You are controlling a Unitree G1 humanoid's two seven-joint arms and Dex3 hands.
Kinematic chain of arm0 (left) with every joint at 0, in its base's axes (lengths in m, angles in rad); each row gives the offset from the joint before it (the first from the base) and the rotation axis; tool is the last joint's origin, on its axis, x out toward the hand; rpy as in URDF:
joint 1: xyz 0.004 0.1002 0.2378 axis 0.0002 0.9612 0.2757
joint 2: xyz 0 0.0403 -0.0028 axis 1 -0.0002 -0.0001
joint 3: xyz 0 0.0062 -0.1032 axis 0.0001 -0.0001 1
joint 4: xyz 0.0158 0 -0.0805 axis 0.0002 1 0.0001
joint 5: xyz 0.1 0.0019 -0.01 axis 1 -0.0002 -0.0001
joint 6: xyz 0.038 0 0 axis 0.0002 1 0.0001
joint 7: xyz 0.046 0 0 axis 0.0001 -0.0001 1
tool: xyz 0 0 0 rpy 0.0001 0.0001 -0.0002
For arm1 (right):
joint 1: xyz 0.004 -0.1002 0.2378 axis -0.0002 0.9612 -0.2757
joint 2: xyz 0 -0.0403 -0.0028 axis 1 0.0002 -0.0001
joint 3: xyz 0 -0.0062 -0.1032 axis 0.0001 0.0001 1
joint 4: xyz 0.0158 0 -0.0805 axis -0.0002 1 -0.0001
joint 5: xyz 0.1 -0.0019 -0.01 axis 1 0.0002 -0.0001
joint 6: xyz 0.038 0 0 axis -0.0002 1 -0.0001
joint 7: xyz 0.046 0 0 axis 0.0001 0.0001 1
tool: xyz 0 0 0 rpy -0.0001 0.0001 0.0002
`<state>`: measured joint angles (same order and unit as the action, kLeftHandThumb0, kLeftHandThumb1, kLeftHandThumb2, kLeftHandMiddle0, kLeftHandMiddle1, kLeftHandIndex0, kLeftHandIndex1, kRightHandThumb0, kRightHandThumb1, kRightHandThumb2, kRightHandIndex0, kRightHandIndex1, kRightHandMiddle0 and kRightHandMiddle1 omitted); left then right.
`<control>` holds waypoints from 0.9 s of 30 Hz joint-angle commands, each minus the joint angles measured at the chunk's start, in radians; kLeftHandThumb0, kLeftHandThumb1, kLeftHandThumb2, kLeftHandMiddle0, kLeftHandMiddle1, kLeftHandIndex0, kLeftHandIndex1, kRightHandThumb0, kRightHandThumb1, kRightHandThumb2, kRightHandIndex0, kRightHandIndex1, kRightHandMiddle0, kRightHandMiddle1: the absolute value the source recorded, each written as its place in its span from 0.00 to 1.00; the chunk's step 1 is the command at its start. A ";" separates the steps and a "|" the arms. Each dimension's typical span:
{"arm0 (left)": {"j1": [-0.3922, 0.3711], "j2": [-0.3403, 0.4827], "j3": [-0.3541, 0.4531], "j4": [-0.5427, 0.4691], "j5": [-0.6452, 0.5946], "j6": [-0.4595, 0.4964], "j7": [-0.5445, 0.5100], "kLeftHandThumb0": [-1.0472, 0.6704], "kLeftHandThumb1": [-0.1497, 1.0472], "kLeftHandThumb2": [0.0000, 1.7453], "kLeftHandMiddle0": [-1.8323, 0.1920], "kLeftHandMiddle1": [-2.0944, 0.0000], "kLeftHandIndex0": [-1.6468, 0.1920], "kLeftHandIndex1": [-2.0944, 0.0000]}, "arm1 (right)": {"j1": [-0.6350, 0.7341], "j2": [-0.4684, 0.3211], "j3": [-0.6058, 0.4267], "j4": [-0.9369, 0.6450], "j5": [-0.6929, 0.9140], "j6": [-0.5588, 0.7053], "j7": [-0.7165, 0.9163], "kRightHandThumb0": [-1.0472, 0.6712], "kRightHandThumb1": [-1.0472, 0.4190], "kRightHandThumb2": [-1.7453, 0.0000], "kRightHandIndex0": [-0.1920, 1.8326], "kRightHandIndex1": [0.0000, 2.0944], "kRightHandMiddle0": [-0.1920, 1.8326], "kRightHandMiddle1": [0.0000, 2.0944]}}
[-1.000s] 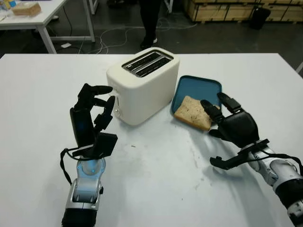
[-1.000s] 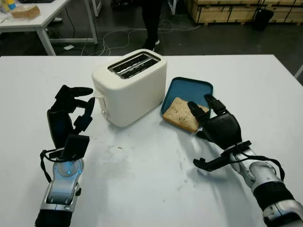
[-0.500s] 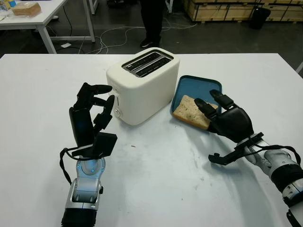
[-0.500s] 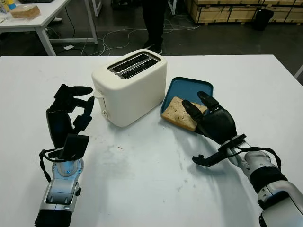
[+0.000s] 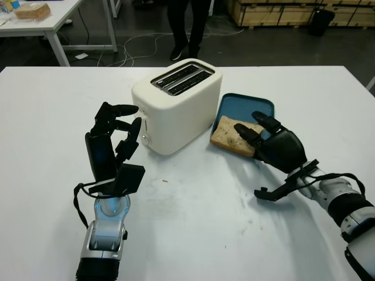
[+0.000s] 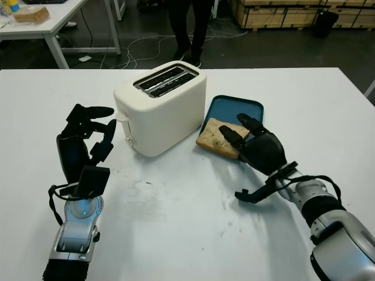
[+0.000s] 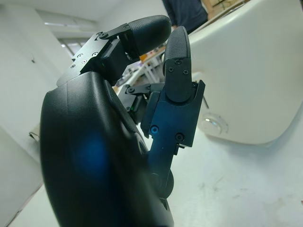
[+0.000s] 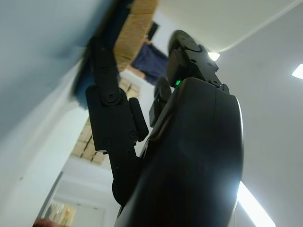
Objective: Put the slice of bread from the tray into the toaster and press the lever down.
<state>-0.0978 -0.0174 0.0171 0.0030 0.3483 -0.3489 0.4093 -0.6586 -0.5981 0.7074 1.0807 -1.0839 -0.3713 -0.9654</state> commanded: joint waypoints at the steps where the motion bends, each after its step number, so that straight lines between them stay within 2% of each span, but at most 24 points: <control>1: -0.009 0.001 0.001 -0.007 0.005 -0.004 0.007 0.38 0.89 0.15 0.62 0.29 0.60 0.47 | 0.018 0.030 0.040 0.040 -0.024 -0.027 -0.028 0.51 0.09 0.98 0.47 0.08 0.45 0.03; 5: -0.008 0.001 0.000 -0.004 0.011 -0.003 0.011 0.38 0.89 0.15 0.61 0.30 0.60 0.47 | -0.008 0.030 0.081 0.077 -0.028 -0.088 -0.059 0.54 0.09 0.96 0.56 0.14 0.54 0.03; 6: -0.006 0.000 0.000 -0.007 0.010 0.000 0.011 0.38 0.89 0.15 0.61 0.30 0.60 0.47 | -0.012 0.030 0.086 0.085 -0.023 -0.103 -0.058 0.53 0.09 0.95 0.53 0.20 0.55 0.02; 8: -0.005 -0.001 -0.002 -0.010 0.010 0.003 0.010 0.38 0.89 0.15 0.62 0.30 0.60 0.48 | -0.017 0.031 0.092 0.098 -0.014 -0.124 -0.056 0.48 0.09 0.95 0.46 0.41 0.59 0.01; 10: -0.004 -0.002 -0.002 -0.011 0.009 0.002 0.010 0.38 0.89 0.15 0.61 0.29 0.60 0.48 | -0.019 0.032 0.097 0.106 -0.011 -0.134 -0.063 0.43 0.09 0.93 0.43 0.54 0.63 0.02; 14: -0.001 -0.001 -0.002 -0.007 0.009 -0.004 0.011 0.38 0.89 0.16 0.62 0.29 0.60 0.48 | -0.020 0.032 0.100 0.113 -0.001 -0.146 -0.063 0.38 0.09 0.89 0.38 0.71 0.67 0.03; 21: 0.002 -0.003 -0.003 -0.006 0.009 -0.004 0.013 0.39 0.89 0.15 0.62 0.30 0.60 0.48 | -0.020 0.025 0.100 0.109 0.010 -0.158 -0.061 0.41 0.09 0.89 0.36 0.70 0.65 0.03; 27: 0.006 -0.002 -0.005 -0.007 0.005 -0.008 0.010 0.39 0.89 0.15 0.62 0.29 0.60 0.48 | -0.028 0.007 0.070 0.077 0.032 -0.186 -0.112 0.43 0.09 0.91 0.33 0.74 0.63 0.03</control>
<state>-0.0976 -0.0182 0.0150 0.0031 0.3489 -0.3489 0.4162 -0.6979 -0.5822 0.7859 1.1666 -1.0649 -0.5392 -1.0568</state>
